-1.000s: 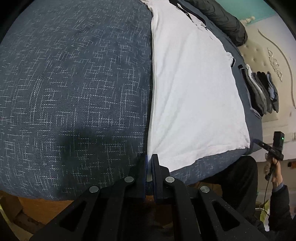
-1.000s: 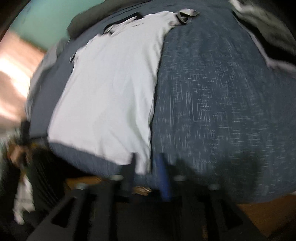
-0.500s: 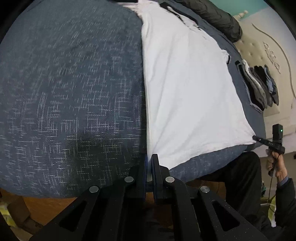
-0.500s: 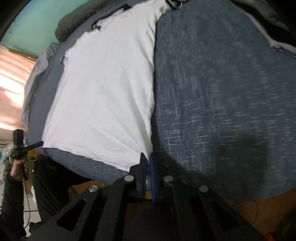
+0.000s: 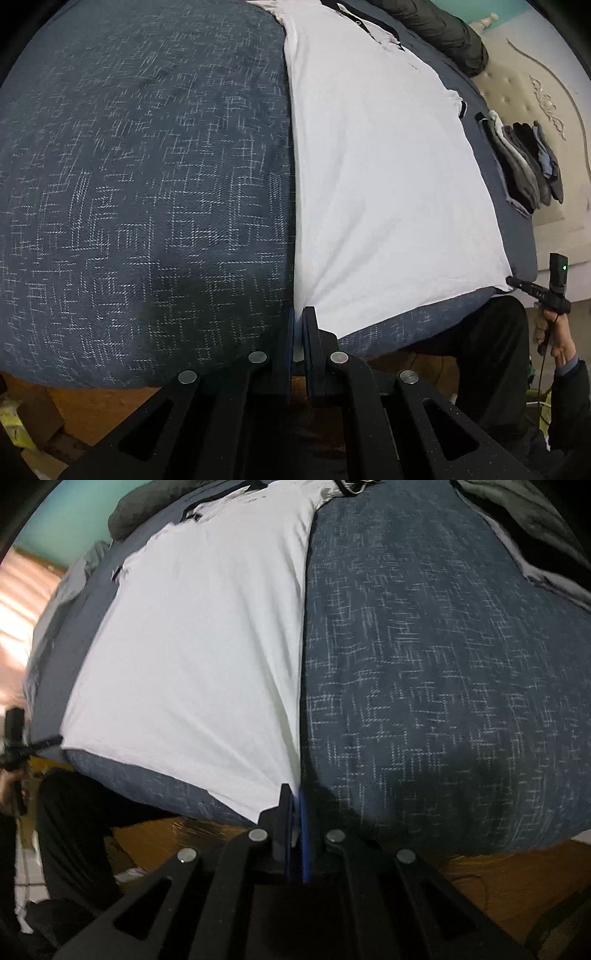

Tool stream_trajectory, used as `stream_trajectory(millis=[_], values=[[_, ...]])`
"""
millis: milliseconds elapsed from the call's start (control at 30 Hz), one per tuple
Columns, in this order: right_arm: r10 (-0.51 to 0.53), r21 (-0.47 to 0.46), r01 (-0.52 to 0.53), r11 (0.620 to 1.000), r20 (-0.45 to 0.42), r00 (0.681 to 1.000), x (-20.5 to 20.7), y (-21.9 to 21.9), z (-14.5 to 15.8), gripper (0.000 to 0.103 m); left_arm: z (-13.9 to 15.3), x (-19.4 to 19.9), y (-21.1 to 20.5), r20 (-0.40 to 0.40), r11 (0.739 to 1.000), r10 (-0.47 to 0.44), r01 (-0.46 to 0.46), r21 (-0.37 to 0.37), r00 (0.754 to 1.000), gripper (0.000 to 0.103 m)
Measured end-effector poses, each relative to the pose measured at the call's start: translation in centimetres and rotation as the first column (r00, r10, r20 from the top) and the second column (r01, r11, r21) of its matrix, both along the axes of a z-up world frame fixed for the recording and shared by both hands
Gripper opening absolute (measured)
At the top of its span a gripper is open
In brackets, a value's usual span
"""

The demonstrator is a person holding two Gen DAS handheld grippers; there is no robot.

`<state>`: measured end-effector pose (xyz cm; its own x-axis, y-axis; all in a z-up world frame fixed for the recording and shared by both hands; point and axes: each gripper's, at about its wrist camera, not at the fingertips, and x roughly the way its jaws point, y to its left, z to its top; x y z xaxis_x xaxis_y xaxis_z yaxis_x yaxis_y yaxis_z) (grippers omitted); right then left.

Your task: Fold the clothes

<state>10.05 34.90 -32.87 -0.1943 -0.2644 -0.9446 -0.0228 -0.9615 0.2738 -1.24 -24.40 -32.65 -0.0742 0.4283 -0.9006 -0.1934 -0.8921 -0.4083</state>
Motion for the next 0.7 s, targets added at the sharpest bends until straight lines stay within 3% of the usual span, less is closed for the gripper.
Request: stream_trajectory(millis=[433,533,700], values=[[-0.018,-0.009,0.018,1.0,0.008,1.0,0.4,0.9,-1.4,0.003,-1.7,-1.1,0.1,0.027,1.0,0.008,-0.008,0.004,1.0,0.005],[-0.02,-0.034,0.021,0.999,0.004,1.0,0.2,1.2,-1.0,0.004,-1.2,-1.4,0.3,0.021,1.0,-0.003,0.003,-0.008,1.0,0.008],[0.006,-0.022,-0.006,1.0,0.01,1.0,0.2,1.9,0.4,0.013,0.0,-2.4,-0.9,0.018,0.998,0.045,-0.045,-0.035,0.999,0.023]])
